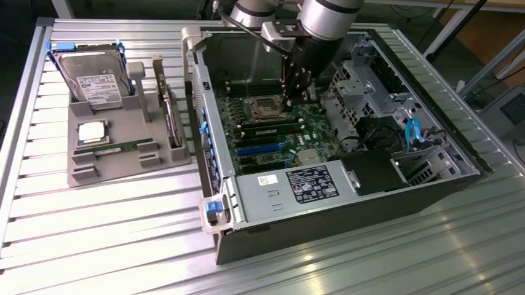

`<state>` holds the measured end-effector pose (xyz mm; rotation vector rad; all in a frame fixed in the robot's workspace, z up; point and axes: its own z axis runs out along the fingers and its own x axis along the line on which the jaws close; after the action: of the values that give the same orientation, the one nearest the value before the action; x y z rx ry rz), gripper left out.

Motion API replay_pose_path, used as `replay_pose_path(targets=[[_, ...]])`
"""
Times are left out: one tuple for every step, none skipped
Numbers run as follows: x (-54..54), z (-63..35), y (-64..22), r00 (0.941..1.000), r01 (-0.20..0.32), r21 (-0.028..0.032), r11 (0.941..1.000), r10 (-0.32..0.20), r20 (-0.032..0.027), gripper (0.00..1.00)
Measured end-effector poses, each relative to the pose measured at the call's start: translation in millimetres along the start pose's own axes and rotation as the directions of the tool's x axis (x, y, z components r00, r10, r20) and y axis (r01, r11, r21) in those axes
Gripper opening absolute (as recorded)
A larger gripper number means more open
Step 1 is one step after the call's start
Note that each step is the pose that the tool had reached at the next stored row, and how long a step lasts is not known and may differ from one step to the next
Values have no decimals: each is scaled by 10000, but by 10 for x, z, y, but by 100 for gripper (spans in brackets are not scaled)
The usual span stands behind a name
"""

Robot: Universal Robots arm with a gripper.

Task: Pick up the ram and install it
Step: 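Press down the ram until it locks into place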

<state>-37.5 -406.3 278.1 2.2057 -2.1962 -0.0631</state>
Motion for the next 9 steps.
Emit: replay_pose_path(targets=[[0,-9,-37,10000,1,-6,10000,-1,1,10],[0,-19,-74,10000,0,-15,10000,0,-1,10],[1,-25,-95,10000,1,-19,10000,-1,-2,10],[1,-33,-114,10000,0,-23,10000,0,-2,10],[0,-41,-131,10000,0,-24,10000,0,-1,10],[1,-63,-164,10000,0,-27,10000,0,-1,10],[0,-84,-190,10000,0,-29,10000,0,0,10],[0,-118,-233,10000,0,-32,10000,0,-1,10],[0,-168,-284,10000,0,-36,10000,0,0,10]])
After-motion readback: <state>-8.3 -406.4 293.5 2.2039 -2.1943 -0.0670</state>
